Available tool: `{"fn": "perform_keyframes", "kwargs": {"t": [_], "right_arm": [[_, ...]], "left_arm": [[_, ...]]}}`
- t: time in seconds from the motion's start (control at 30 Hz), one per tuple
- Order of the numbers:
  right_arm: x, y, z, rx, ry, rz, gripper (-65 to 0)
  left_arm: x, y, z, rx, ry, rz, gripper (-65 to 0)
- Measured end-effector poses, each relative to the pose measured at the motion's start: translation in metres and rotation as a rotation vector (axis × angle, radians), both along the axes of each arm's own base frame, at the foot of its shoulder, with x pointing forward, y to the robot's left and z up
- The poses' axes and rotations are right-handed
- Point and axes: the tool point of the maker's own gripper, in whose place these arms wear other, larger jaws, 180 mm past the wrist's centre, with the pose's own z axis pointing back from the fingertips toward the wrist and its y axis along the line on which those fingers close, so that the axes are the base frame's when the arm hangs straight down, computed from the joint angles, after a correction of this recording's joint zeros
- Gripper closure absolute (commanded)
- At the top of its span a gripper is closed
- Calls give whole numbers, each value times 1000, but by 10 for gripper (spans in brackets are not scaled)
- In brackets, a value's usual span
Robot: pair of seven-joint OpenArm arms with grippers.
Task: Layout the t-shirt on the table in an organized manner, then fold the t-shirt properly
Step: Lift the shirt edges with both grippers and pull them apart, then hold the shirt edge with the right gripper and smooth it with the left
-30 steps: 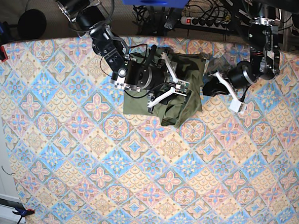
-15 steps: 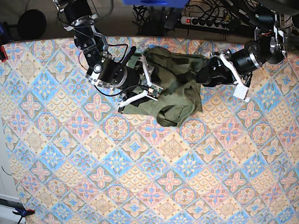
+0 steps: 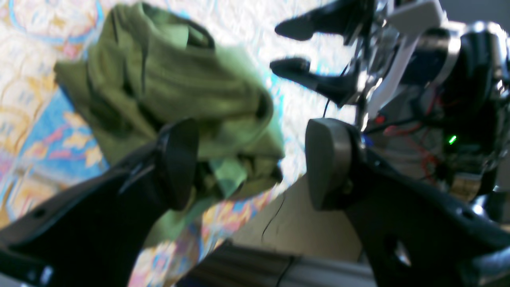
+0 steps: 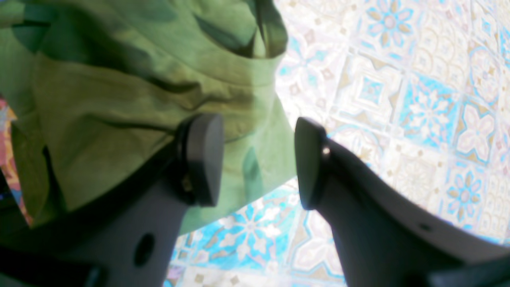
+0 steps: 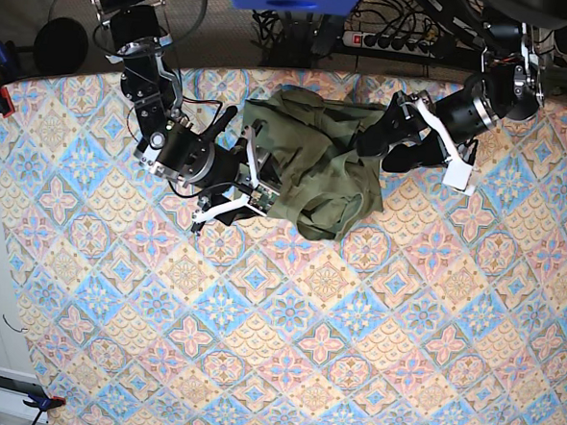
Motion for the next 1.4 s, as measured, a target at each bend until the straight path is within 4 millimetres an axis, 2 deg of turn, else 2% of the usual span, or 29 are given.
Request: {"fn": "perform_keyframes", "kwargs": {"t": [0.23,0.4,0.5,0.6,0.67,0.77,0.9,1.03,1.27,1.33,1.4], "right_arm": [[6,-10,2,-5,-7,-29,-281],[5,-8,2,2,-5,-25,-281],[5,-9,2,-1,-6,-27,-281],[5,-9,2,0,-7,-27,-281],[5,-9,2,3,-6,-28,-281],[13,-21,6,11,-14,-72,-281],[21,-37,8,-5,-29,-119,-281],[20,-36,8,5,-25,-120,-272],[20,-36,9,6,-26,-121,-164],[20,-36,8,5,-26,-122,-157],[20,-36,8,5,-26,-122,-158]], "left_arm": [[16,-34,-1,29,-53,-58,-409],[15,-54,-24,68,-8,-93,-374],[21,-56,-31,71,4,-86,-294],[23,-49,-51,123,45,-76,-133],[21,-48,-54,125,59,-74,-7],[19,-49,-55,120,62,-79,0],[-2,-41,-70,143,123,-82,0],[-24,-29,-82,193,173,-107,0],[-35,-17,-88,223,199,-110,0],[-35,-6,-87,227,198,-70,0],[-33,-7,-76,242,151,-67,0]]}}
